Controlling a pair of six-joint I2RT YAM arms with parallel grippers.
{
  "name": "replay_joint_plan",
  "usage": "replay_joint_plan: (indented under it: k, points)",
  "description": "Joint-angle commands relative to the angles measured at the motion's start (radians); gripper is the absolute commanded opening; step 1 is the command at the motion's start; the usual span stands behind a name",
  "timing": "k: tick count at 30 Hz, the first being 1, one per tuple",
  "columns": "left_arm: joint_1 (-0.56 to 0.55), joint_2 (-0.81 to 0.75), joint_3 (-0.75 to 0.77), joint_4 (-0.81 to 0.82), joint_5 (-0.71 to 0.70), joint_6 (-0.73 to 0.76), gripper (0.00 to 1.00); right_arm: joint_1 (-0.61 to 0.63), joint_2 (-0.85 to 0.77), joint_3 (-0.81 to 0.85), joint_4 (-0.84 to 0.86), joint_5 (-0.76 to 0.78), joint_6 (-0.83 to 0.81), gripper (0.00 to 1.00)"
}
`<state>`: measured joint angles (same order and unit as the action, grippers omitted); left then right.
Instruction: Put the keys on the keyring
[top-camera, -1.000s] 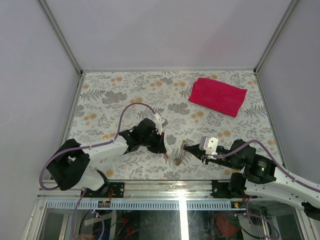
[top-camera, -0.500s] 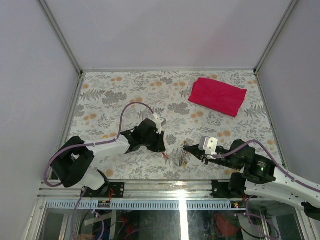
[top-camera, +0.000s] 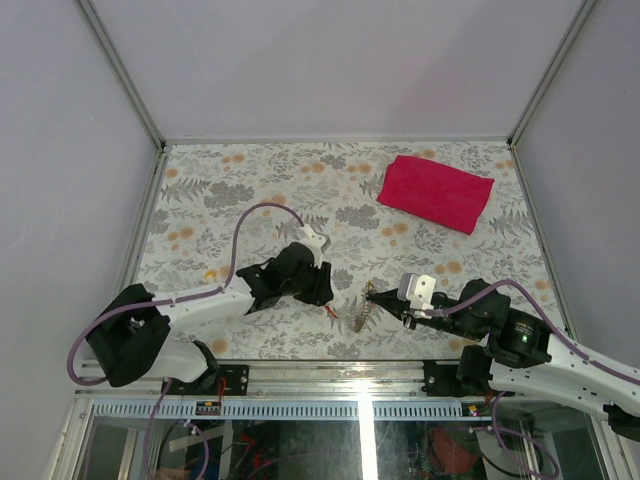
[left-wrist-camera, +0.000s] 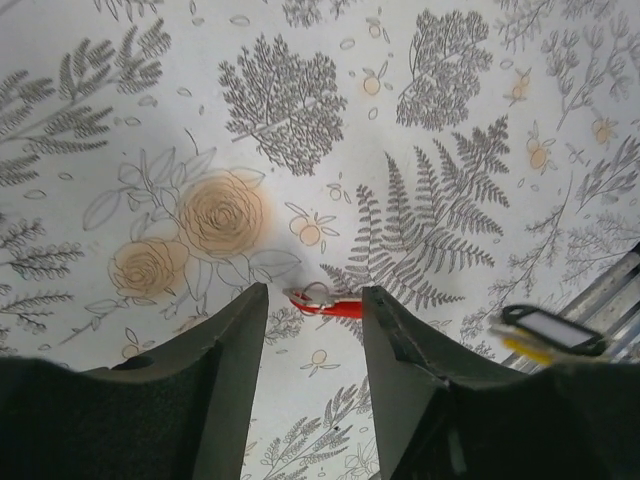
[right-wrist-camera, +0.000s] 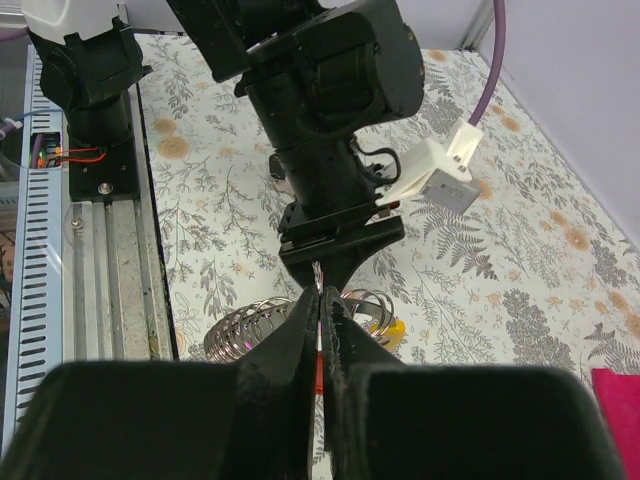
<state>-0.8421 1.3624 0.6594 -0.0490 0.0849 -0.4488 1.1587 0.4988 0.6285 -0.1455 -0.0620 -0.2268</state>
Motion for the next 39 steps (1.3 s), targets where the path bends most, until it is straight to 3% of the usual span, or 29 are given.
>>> replay_joint_plan:
  k: [1,11,23,33,39]
  points:
    - [-0.052,0.014,0.033,-0.062,-0.088,0.047,0.45,0.006,-0.013,0.009,0.063,0.011,0.009,0.00]
    - [-0.065,0.063,0.089,-0.138,-0.104,0.158,0.49,0.007,-0.003,0.014,0.068,0.003,0.010,0.00]
    - [-0.075,0.135,0.095,-0.085,-0.085,0.126,0.50,0.006,0.001,0.014,0.068,0.004,0.007,0.00]
    - [-0.075,0.022,-0.022,-0.078,-0.118,0.074,0.37,0.006,0.003,0.008,0.074,0.002,0.010,0.00]
    - [-0.076,-0.045,-0.054,-0.069,-0.133,0.030,0.44,0.006,0.007,0.011,0.075,-0.001,0.013,0.00]
